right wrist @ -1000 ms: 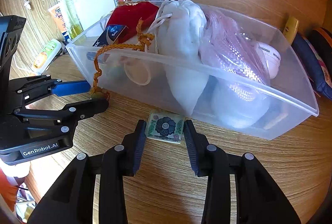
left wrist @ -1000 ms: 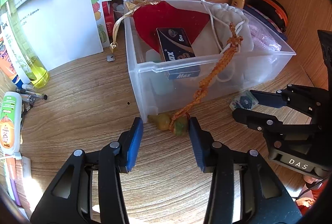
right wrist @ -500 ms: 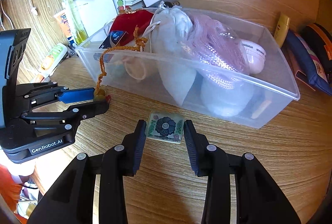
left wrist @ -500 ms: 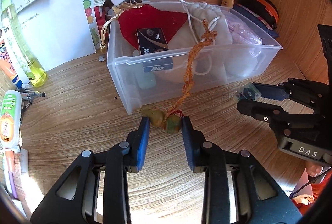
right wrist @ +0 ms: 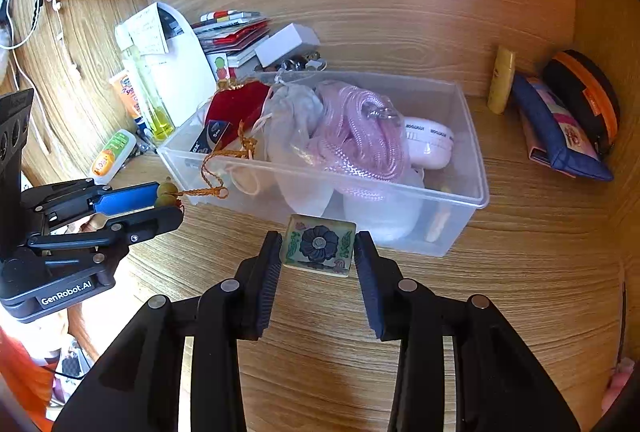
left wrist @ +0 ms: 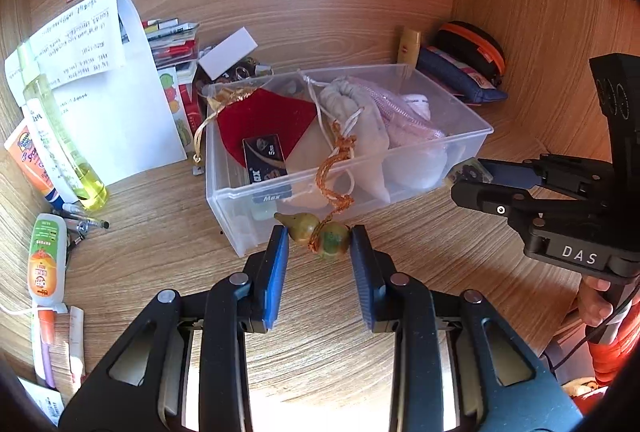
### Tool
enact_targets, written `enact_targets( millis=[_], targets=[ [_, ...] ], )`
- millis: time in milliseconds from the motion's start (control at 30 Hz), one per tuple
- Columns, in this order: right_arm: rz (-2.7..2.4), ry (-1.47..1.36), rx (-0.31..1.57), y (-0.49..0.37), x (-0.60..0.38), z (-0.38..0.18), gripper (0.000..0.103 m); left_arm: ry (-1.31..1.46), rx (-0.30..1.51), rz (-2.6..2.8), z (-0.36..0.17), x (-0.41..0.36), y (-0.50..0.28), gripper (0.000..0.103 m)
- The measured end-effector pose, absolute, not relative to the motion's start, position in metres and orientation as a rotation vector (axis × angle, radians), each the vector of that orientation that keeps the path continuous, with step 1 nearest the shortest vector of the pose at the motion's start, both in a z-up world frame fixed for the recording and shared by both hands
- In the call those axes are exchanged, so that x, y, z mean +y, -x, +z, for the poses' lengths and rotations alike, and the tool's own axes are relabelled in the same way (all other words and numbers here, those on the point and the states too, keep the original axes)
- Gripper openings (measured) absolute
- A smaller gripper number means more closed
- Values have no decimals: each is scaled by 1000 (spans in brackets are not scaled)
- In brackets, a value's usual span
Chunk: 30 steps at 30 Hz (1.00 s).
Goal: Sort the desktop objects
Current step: 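Carry the gourd-bead charm and square tile over the clear box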
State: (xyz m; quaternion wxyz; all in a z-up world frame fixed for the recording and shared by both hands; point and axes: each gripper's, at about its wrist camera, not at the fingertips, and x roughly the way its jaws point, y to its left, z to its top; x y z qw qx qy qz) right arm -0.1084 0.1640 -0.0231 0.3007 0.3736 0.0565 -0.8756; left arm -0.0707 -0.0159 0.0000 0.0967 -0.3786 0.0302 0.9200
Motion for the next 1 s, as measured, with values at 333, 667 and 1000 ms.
enact_targets(
  millis=[333,667,1000],
  targets=[
    [-2384,-934,122,119,182,-2,34,1006,62,2755,29,-11,76,31],
    [-2436,-930,111,146,193,2,34,996,24,2793,35,-17,102,31],
    [-2433,-989,115,173,191,-13,34,1105,22,2785,11,-18,134,31]
  ],
)
